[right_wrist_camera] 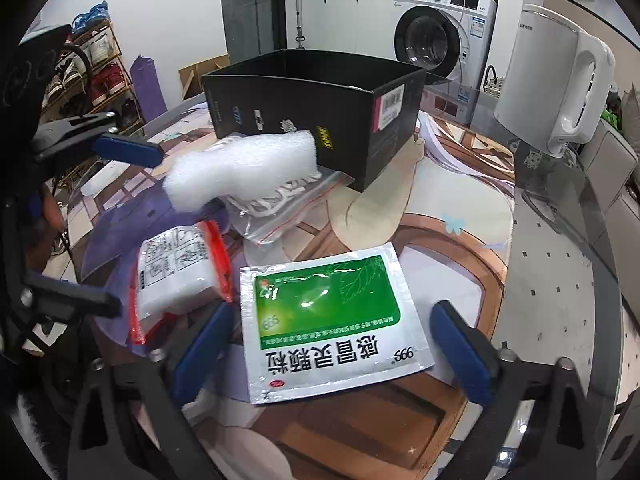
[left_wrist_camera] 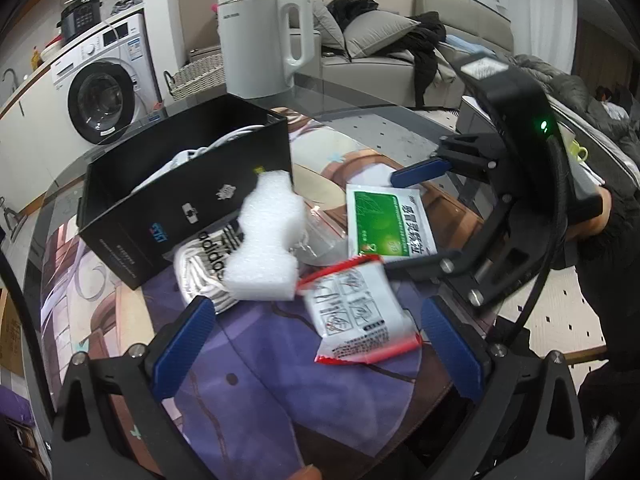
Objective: Organize soft objects
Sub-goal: 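Grasp the green-printed sachet with the right gripper while the left grasps the red-edged packet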
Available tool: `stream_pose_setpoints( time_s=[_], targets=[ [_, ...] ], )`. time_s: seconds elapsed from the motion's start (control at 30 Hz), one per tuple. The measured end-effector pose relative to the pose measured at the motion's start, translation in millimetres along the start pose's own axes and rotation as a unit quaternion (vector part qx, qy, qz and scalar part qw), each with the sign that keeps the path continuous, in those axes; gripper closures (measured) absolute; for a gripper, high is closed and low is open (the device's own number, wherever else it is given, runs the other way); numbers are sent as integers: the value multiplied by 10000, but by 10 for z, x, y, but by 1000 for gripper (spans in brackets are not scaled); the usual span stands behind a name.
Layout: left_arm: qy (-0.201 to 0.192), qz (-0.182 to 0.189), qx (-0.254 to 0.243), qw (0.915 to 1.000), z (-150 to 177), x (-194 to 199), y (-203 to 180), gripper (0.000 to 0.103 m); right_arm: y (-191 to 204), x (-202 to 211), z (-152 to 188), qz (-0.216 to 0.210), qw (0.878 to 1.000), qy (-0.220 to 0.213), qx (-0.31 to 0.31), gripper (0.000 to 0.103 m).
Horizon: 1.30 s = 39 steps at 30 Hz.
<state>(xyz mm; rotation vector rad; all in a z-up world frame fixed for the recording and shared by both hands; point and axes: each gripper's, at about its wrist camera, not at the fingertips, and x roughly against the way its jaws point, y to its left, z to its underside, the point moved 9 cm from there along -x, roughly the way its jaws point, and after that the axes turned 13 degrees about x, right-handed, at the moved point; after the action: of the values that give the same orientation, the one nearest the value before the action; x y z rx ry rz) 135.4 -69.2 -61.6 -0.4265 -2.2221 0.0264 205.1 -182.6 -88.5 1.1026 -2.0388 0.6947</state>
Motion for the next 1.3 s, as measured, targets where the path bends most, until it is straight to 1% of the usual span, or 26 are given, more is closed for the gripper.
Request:
stream_pose_setpoints(
  time_s=[0.03, 0.07, 0.1, 0.17, 0.3, 0.43, 0.6, 0.73, 0.8, 0.83, 0.87, 0.93, 1.0, 1.03, 1.07, 1.1, 1.17, 1.2, 1.3],
  targets=[
    [9, 22, -19, 10000, -2, -5, -11, 0, -6, 20, 0, -16, 10000, -37, -46, 29],
    [21, 52, -22, 10000, 0, -5, -25, 0, -10, 36, 7, -12, 10000, -63, -26, 38],
    [36, 70, -27, 10000, 3, -4, -33, 0, -7, 46, 12, -7, 10000, -79, -1, 43],
    [64, 77, -52, 9999, 12, -5, -45, 0, 16, 62, 16, -21, 9999, -118, 47, 51],
    [127, 96, -50, 9999, 17, -28, -56, 0, 66, 91, 7, -59, 9997, -164, 147, 61],
    [246, 179, 20, 9995, 25, -66, -59, 0, 63, 130, -15, -67, 9995, -278, 150, 63],
    [407, 201, 106, 9989, 64, -153, -49, 1, -51, 266, -76, 120, 9986, -506, 8, 62],
    [449, 250, 269, 9983, 75, -238, -74, 3, -131, 345, -110, 214, 9978, -613, -129, 62],
    [480, 305, 353, 9978, 91, -285, -106, 10, -151, 354, -112, 250, 9977, -619, -145, 62],
    [499, 292, 357, 9977, 101, -306, -122, 10, -153, 357, -114, 245, 9977, -620, -154, 62],
    [449, 219, 305, 9983, 98, -308, -134, 14, -156, 360, -116, 263, 9976, -621, -150, 62],
    [441, 202, 281, 9984, 92, -300, -146, 19, -162, 362, -121, 281, 9976, -619, -155, 62],
    [417, 188, 248, 9986, 88, -287, -154, 30, -156, 367, -125, 291, 9975, -620, -155, 62],
    [406, 156, 208, 9988, 88, -281, -154, 34, -155, 368, -123, 290, 9975, -620, -154, 62],
    [394, 126, 173, 9990, 82, -283, -152, 45, -155, 369, -123, 292, 9975, -623, -148, 62],
    [386, 91, 140, 9991, 80, -280, -147, 52, -151, 370, -127, 288, 9975, -624, -141, 62],
    [403, 132, 106, 9990, 84, -274, -150, 53, -141, 378, -143, 286, 9974, -650, -120, 62],
    [405, 150, 76, 9990, 83, -273, -154, 58, -135, 386, -150, 285, 9973, -661, -105, 62],
    [390, 182, -16, 9991, 80, -241, -171, 59, -130, 419, -174, 297, 9969, -727, -86, 62]
  ],
)
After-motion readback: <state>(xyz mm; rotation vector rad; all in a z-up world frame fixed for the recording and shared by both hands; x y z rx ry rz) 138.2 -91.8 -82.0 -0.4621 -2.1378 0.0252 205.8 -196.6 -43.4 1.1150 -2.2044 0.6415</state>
